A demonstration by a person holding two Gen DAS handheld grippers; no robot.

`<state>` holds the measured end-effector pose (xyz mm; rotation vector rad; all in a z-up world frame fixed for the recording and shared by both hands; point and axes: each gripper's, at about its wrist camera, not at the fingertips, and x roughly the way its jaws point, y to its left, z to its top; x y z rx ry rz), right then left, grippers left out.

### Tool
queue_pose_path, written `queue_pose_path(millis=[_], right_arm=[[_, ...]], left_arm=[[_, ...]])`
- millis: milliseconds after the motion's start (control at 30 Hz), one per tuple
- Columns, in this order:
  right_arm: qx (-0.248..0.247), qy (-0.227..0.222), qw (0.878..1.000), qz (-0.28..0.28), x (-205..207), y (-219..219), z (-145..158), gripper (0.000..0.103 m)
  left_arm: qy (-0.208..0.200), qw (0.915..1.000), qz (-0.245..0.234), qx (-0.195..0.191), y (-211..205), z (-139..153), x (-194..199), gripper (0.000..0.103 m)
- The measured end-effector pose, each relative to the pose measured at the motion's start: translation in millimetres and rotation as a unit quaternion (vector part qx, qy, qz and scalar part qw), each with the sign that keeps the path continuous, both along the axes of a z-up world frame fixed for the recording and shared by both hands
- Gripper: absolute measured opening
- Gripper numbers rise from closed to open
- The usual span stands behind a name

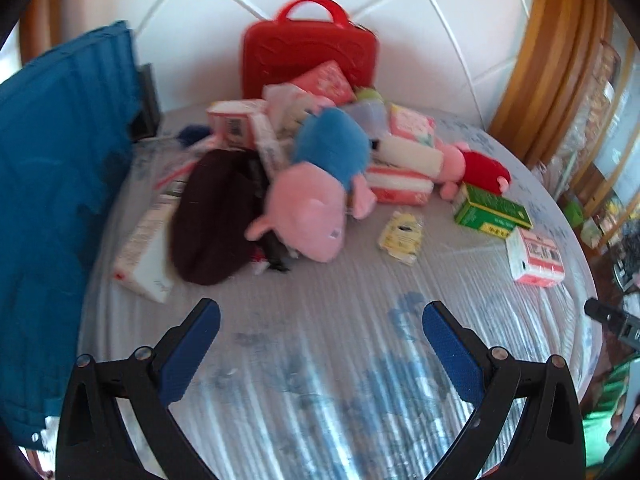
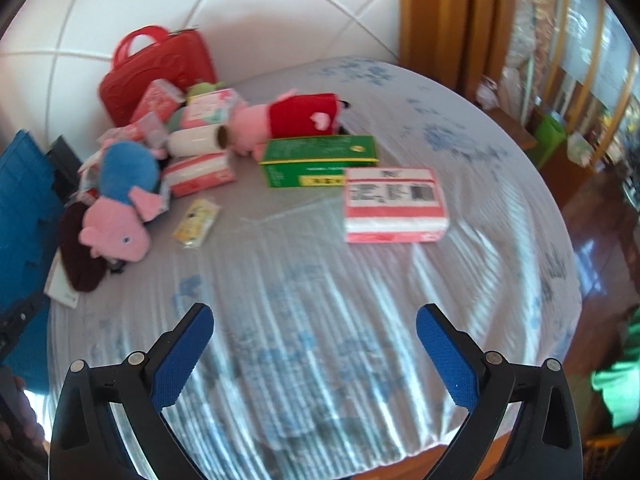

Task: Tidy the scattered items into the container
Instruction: 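Grasp the yellow wrapped tissue pack with the left tool while the right tool grasps the pink-white tissue pack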

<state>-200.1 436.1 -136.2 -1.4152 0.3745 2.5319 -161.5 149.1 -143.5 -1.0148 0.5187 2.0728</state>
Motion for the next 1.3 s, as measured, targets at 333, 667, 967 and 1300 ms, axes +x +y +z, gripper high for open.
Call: queue_pose_path(millis=[333, 667, 967, 1300], right_arm=[[-0.006, -0.029, 1.000, -0.010, -46.9, 82.4, -39.9, 0.103], [-0.031, -0.067, 0.997, -0.019, -69.2, 149.6, -80.7, 0.103], [0.022, -0.041, 0.996, -0.078, -63.8, 190.5, -76.2, 0.103], [-0.046, -0.095, 0.991, 0.081, -73.6, 114.8, -114.0, 0.101]], left_arm=[[-0.016, 0.9985, -0.015, -0.050, 122.9, -76.2, -3.3, 0.103], [-0.016, 0.9931, -0.025, -0.114, 205.7, -149.7, -28.7, 0.099], [-0.029, 0.9953, 0.016, -0.091, 160.6, -140.6, -3.1, 0.055], [-0.041, 0.9910, 0.076, -0.102, 95.0, -134.8, 36.8, 0.054]])
